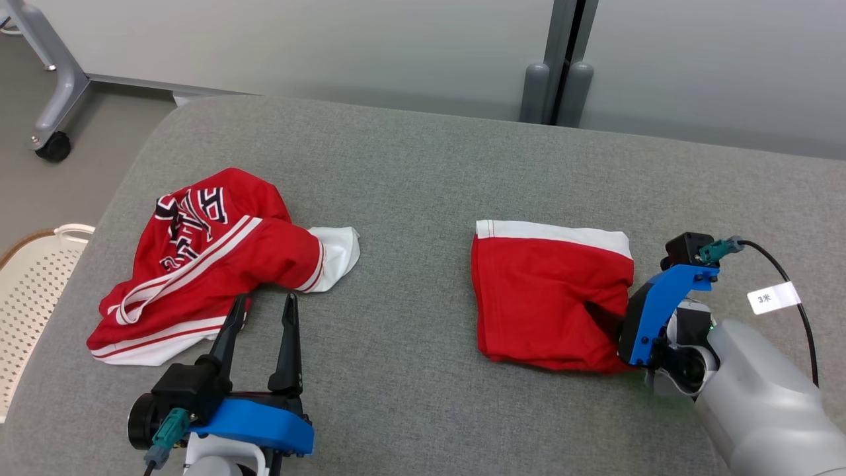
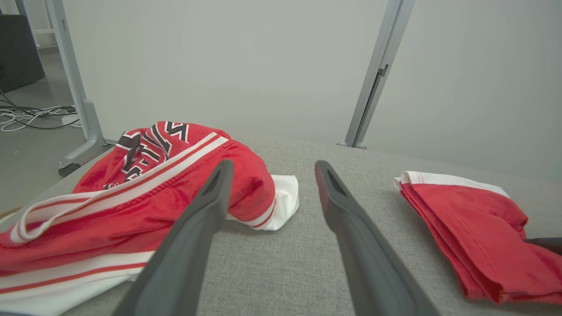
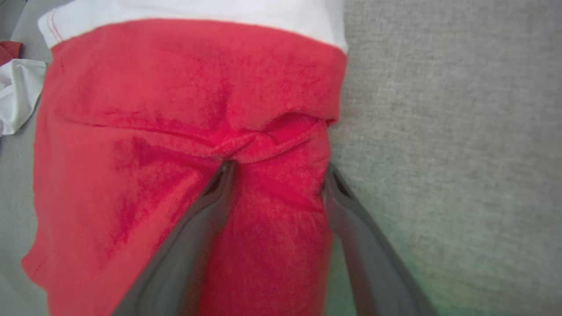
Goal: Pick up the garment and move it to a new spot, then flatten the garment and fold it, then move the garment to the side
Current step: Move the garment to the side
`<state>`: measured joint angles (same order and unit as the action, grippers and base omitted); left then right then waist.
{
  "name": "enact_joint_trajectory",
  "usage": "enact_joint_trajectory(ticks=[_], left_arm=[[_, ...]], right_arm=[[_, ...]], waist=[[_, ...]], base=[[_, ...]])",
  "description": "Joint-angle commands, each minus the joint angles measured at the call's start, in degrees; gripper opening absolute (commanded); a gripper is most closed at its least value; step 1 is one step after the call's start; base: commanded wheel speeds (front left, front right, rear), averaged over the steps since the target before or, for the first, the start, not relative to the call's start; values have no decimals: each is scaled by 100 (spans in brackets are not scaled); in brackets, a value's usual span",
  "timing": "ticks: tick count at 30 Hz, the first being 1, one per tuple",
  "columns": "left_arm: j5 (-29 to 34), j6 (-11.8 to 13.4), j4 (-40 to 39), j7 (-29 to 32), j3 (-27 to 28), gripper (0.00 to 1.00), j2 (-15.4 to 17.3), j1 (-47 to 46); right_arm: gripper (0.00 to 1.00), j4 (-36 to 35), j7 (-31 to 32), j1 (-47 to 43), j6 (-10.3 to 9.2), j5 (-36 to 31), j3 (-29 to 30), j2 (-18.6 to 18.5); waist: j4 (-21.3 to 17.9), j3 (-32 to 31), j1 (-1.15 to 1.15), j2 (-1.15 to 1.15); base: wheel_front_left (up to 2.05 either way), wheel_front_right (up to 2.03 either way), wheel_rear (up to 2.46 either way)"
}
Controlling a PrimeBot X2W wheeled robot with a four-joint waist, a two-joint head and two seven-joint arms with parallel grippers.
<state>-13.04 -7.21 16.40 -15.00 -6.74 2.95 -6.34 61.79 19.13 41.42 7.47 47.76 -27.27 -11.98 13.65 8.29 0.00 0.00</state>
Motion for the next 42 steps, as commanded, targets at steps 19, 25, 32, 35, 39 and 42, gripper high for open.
enact_joint_trajectory(ticks=[19,25,32,35,39,42], left_arm=[[61,-31,62,-26,-342,100,15,33],[61,-30,-1,-26,-588,100,17,-145],[126,-31,2,-26,-950,100,113,-597],[154,-31,19,-26,-1021,100,178,-801],[193,-31,36,-26,-994,100,294,-1014],[218,-31,30,-27,-963,100,349,-1108]], right_arm=[[0,-290,-1496,-30,3,417,-859,-240],[0,-284,-1706,162,3,621,-1010,-373],[0,-76,-2021,779,3,464,-1254,-805],[0,127,-2092,1143,3,227,-1428,-1001],[0,296,-2179,1640,3,7,-1624,-1143],[0,512,-2167,1984,2,-122,-1696,-1229]], waist=[[-1590,-674,0,0],[-2164,-448,0,0],[-2350,289,0,0],[-2329,653,0,0],[-2318,1051,0,0],[-2337,1254,0,0]], base=[[0,0,0],[0,0,0],[0,0,0],[0,0,0],[0,0,0],[0,0,0]])
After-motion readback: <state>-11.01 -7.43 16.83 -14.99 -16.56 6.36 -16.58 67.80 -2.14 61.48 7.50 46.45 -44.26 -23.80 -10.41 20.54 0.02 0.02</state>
